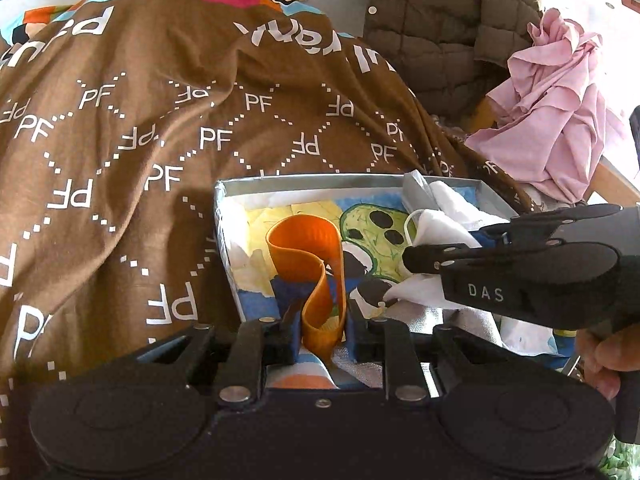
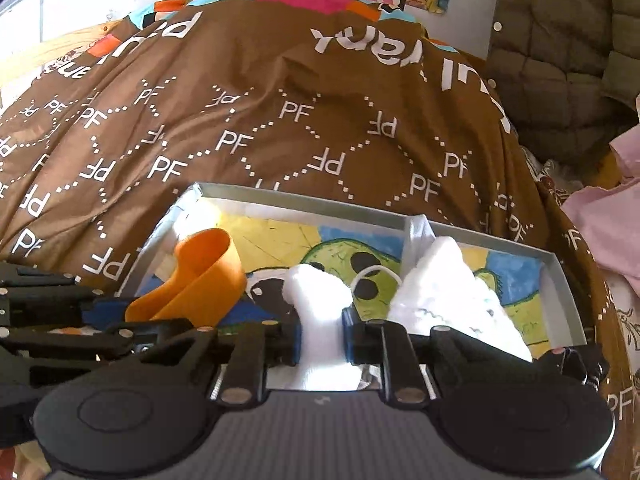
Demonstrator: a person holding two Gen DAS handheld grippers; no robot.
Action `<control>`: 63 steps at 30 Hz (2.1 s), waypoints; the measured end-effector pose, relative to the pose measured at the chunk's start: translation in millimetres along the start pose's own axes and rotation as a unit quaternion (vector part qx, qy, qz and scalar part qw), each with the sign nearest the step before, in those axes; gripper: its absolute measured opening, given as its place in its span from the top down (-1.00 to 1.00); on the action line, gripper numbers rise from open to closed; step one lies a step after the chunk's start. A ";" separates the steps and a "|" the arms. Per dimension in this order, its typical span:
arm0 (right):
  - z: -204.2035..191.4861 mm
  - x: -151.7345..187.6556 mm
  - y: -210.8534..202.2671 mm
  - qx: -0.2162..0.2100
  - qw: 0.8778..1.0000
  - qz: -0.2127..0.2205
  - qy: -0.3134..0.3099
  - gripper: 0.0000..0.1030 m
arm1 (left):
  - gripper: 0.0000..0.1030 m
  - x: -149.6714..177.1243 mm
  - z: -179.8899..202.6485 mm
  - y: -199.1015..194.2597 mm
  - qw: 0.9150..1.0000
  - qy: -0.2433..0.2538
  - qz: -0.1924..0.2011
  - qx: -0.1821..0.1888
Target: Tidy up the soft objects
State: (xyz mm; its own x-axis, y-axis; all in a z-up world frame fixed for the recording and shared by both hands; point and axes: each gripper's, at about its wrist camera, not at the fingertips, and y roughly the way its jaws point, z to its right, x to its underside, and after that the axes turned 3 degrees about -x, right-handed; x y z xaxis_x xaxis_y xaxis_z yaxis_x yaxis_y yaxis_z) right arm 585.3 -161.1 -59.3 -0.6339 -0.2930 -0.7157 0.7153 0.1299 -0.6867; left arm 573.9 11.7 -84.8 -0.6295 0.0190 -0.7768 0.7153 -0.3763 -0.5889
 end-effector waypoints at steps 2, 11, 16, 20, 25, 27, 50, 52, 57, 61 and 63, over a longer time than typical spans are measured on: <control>1.1 0.4 -1.5 -0.001 1.000 0.003 0.002 0.54 | 0.53 -0.7 1.2 0.0 1.000 0.001 -0.001 -0.002; 1.1 -0.4 -8.8 0.003 1.000 0.010 -0.006 0.21 | 0.42 -0.4 2.7 -3.5 1.000 0.003 0.001 -0.009; 2.3 -1.3 -12.5 0.012 1.000 0.012 -0.008 -0.02 | 0.14 -0.1 1.5 -9.1 1.000 -0.006 0.009 -0.009; 4.9 -0.9 -15.6 0.014 1.000 0.014 -0.005 -0.11 | 0.02 0.3 3.7 -12.3 1.000 0.001 0.011 -0.013; 9.1 -0.4 -21.2 0.015 1.000 0.020 -0.001 -0.23 | -0.11 0.1 6.0 -16.2 1.000 0.003 0.015 -0.019; 10.2 0.1 -23.8 0.016 1.000 0.023 0.000 -0.31 | -0.16 -0.4 7.0 -18.4 1.000 0.004 0.018 -0.021; 36.4 8.7 -67.2 0.025 0.996 0.069 0.044 -0.81 | -0.74 5.7 16.2 -59.2 0.997 -0.004 0.064 -0.052; 39.1 10.5 -71.8 0.026 0.996 0.073 0.051 -0.82 | -0.76 4.7 17.6 -63.3 0.996 -0.007 0.070 -0.056; 45.4 16.2 -84.2 0.028 0.994 0.081 0.065 -0.87 | -0.85 4.0 21.8 -71.6 0.995 -0.008 0.077 -0.064; 48.2 21.3 -95.3 0.023 0.993 0.090 0.067 -0.89 | -0.92 5.7 24.9 -77.8 0.995 -0.012 0.080 -0.062; 48.5 23.1 -100.4 0.024 0.993 0.095 0.063 -0.90 | -0.94 6.5 27.4 -80.5 0.995 -0.010 0.082 -0.063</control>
State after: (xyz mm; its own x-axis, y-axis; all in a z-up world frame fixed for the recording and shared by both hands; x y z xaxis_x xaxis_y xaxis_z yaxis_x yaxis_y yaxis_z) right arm 513.2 -226.9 -0.7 -0.5156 -0.1455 -0.8444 0.8372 0.1244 -0.5326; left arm 503.9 16.8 -36.4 -0.5061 -0.0514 -0.8609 0.8403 -0.2544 -0.4788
